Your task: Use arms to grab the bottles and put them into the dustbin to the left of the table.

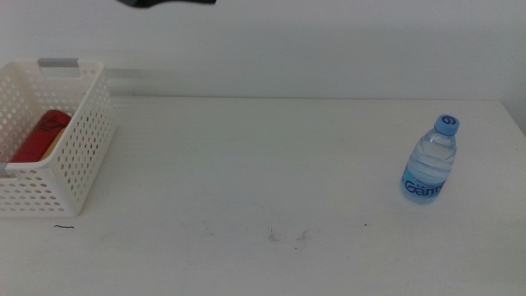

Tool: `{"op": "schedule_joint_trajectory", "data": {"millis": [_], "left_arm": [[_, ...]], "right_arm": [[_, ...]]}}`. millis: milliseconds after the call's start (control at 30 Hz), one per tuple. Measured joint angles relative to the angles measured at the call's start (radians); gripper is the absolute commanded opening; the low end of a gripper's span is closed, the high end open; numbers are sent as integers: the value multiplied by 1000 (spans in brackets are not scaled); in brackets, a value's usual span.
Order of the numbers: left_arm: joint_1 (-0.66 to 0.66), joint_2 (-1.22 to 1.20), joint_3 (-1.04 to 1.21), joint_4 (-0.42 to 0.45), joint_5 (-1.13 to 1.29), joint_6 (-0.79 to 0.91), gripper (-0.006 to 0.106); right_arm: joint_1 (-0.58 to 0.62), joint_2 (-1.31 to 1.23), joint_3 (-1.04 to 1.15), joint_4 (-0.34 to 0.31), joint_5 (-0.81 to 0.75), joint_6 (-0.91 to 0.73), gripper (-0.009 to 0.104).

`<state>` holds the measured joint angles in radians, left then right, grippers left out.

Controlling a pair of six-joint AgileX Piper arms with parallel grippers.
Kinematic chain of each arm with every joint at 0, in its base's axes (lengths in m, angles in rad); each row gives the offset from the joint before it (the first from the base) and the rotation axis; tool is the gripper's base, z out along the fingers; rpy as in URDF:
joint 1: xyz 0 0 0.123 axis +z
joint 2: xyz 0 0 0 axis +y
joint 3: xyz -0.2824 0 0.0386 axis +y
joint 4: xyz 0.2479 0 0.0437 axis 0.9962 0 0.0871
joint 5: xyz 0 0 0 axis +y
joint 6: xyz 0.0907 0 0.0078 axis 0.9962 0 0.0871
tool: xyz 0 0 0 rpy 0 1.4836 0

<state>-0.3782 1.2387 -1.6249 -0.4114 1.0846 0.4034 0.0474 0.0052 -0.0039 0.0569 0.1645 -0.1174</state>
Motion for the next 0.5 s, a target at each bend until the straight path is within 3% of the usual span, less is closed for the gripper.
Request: {"op": "schedule_joint_trajectory", "data": {"millis": [233,500], "left_arm": [[0,0,0,0,-83,0,94],[0,0,0,0,-149,0,94]], "right_arm": [[0,32,0,26,-176,49,89],[0,542,0,26,-483,63,89]]}}
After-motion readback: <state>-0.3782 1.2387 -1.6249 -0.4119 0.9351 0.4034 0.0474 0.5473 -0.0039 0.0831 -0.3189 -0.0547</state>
